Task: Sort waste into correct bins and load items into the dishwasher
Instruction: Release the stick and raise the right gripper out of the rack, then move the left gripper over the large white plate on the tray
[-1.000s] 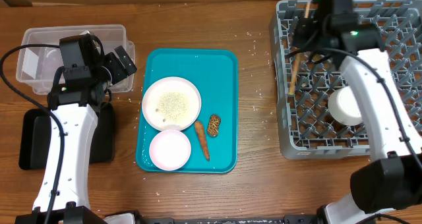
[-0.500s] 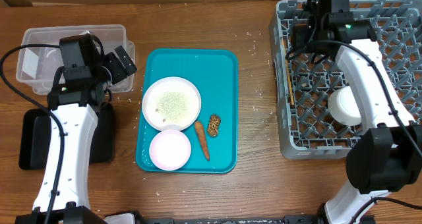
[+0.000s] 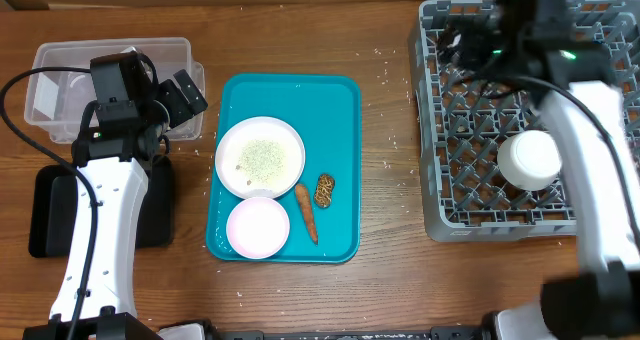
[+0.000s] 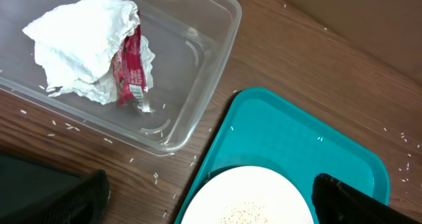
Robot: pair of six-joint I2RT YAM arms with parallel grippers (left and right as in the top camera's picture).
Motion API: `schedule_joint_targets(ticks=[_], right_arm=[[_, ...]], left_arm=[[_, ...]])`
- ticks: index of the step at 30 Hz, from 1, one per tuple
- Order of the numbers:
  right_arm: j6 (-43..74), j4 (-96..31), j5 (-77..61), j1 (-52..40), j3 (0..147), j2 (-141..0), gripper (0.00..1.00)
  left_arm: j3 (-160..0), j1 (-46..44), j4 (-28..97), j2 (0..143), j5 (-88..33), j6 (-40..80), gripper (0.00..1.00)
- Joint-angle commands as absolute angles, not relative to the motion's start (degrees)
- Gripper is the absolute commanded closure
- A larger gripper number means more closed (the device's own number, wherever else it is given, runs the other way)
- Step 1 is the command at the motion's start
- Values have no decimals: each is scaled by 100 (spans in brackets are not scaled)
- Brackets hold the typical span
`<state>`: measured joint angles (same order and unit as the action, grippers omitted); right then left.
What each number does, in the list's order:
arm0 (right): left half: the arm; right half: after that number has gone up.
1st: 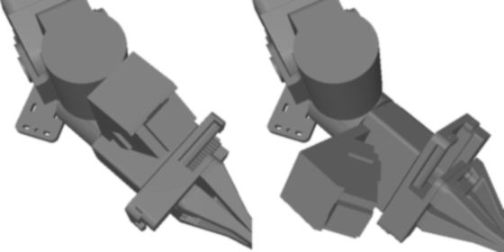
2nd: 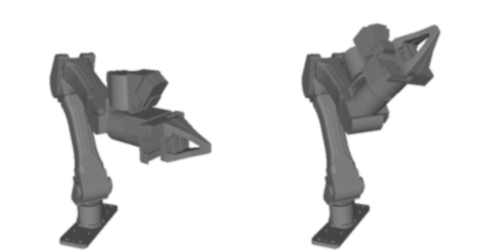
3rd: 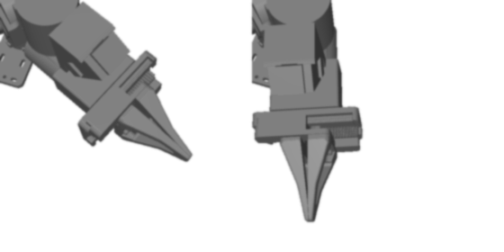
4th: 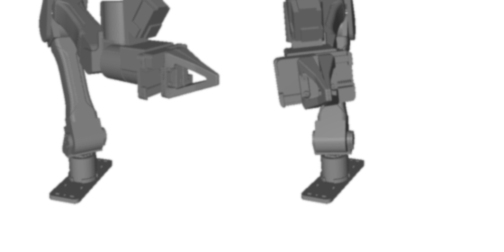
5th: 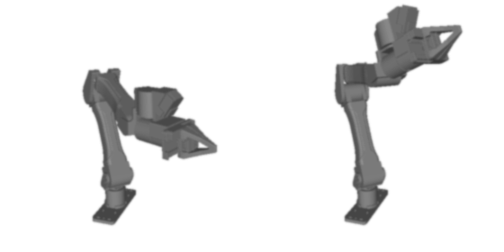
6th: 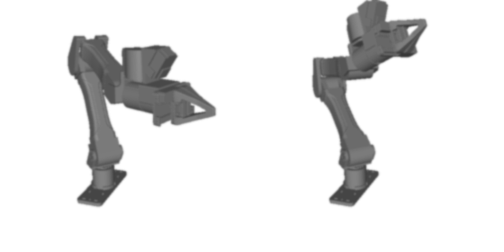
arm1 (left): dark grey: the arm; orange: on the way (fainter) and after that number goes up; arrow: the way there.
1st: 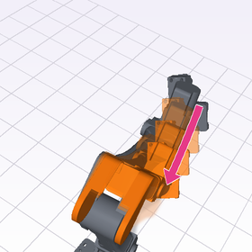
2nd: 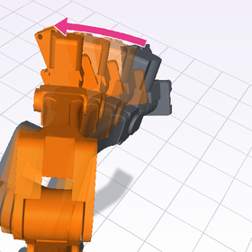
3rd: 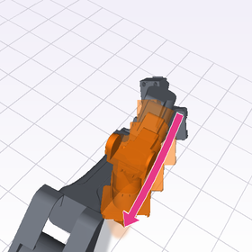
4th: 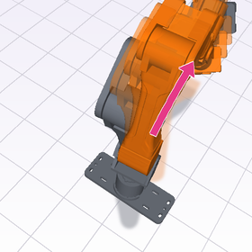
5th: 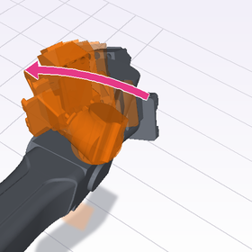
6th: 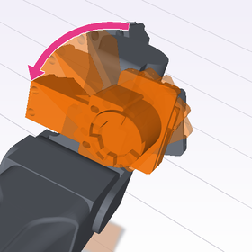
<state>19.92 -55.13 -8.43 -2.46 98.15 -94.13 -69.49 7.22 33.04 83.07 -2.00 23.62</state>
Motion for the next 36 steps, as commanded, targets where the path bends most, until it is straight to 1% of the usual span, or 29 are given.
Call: schedule_joint_targets(ticks=[1, 5, 8, 11, 14, 22, 23, 27, 28, 30, 31, 33, 35, 36], right_arm=[[2449, -5723, -451, 283, 9876, -8659, 0], [2445, -6136, 36, 1170, 9876, -8221, 0], [2447, -6632, 733, 1697, 9861, -8263, 0], [2342, -6676, 856, 2169, 9861, -8407, 0], [2342, -6678, 856, 2359, 9861, -8506, 0], [2342, -6678, 854, 2366, 9861, -8532, 0], [2342, -6678, 854, 2366, 9861, -8532, 0], [2342, -6676, 854, 2366, 9861, -8532, 0], [2342, -6676, 854, 2366, 9861, -8532, 0], [2342, -6676, 854, 2366, 9863, -8532, 0], [2342, -6676, 854, 2366, 9861, -8532, 0], [2342, -6678, 854, 2366, 9861, -8532, 0], [2342, -6676, 854, 2366, 9861, -8532, 0], [2342, -6676, 854, 2366, 9861, -8532, 0]], left_arm=[[-7059, 701, 3301, 8324, -255, 2401, 0], [-7061, 701, 3299, 8324, -252, 2401, 0], [-7059, 701, 3301, 8326, -255, 2401, 0], [-7061, 701, 3299, 8324, -255, 2401, 0], [-7059, 701, 3299, 8324, -252, 2401, 0], [-7059, 701, 3269, 8324, -445, 2626, 0], [-7061, 701, 3232, 8324, -676, 2943, 0], [-7041, 666, 3931, 8348, -3308, 3778, 0], [-7039, 598, 4042, 8357, -3804, 3754, 0], [-7039, 303, 4158, 8357, -4316, 3503, 0], [-7039, -60, 4180, 8357, -4274, 3234, 0], [-7041, -790, 4281, 8357, -3463, 3262, 0], [-7094, -1498, 4648, 8357, -2206, 3474, 0], [-7118, -1944, 5046, 8357, -1288, 3695, 0]])
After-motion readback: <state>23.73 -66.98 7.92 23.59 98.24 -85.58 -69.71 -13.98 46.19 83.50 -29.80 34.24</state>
